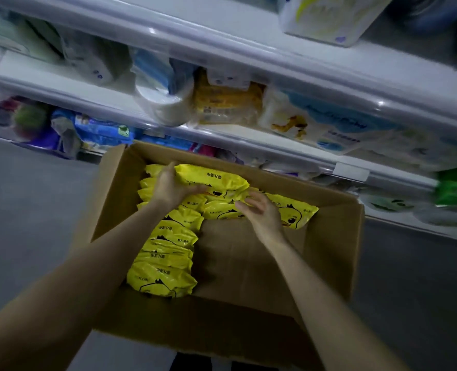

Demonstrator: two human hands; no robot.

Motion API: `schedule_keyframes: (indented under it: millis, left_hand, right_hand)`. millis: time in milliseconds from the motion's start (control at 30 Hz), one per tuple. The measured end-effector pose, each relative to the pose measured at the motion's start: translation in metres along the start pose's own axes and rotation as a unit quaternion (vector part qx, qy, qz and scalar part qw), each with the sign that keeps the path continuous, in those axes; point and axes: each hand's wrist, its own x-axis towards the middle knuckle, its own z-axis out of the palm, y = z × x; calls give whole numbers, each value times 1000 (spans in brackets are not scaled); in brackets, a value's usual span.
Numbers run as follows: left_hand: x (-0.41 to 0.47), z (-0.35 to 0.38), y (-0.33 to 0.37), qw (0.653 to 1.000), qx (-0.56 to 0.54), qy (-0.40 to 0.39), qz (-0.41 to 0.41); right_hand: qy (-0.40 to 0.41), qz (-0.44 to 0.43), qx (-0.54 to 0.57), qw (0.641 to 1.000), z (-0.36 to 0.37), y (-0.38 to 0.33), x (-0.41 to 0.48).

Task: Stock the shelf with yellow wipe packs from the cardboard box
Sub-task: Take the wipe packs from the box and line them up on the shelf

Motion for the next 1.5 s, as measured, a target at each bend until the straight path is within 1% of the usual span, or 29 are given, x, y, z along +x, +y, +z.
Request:
schedule_keyframes:
  millis: [133,333,400,500,567,667,733,767,867,967,1100,1200,1267,1300,1367,1467,1500]
  left_hand:
    - [3,2,0,1000,9,-2,-19]
    - [-16,-3,4,998,-37,-47,33]
    - [-26,-1,6,996,-58,-64,33]
    - [-45,11,4,989,-84,-122,25]
    - [-55,24,-4,984,-99,-150,15]
    - [-61,43,-16,979,-111,-170,-12]
    - [-62,53,-22,981,-98,-167,-18]
    - [-62,58,-25,985,-88,-151,-17]
    - [-51,64,-37,996,-47,-69,-18]
    - [-35,70,-50,997,57,-17,43]
    - [-24,81,-53,974,203,40,89]
    - [-20,86,-56,942,320,28,93]
    - [-20,87,-58,932,351,17,88]
    - [-20,88,-57,934,345,19,88]
    - [-23,87,-53,949,301,25,90]
    - [-34,74,-38,984,156,0,90]
    - [-38,68,-33,990,108,-16,89]
  right_hand:
    - [5,12,32,999,-1,4,3]
    - [0,16,13,1000,-15,2,-7]
    - [-3,26,19,999,-21,2,-14]
    - [-34,57,37,997,-29,2,-27]
    - [-52,78,24,995,-33,10,-34]
    - [-44,107,20,993,-41,28,-41]
    - [-27,115,24,993,-46,40,-43]
    - [-18,116,28,993,-49,45,-45]
    - [11,126,25,992,-57,58,-46]
    - [29,128,29,991,-65,68,-45]
    - [47,128,17,991,-71,82,-41]
    - [62,117,18,991,-74,91,-39]
    - [71,105,21,992,-77,93,-41]
    - [73,103,21,992,-78,93,-42]
    - [73,96,21,992,-82,91,-46]
    - [74,85,30,993,-88,79,-56]
    - [73,83,31,993,-91,73,-61]
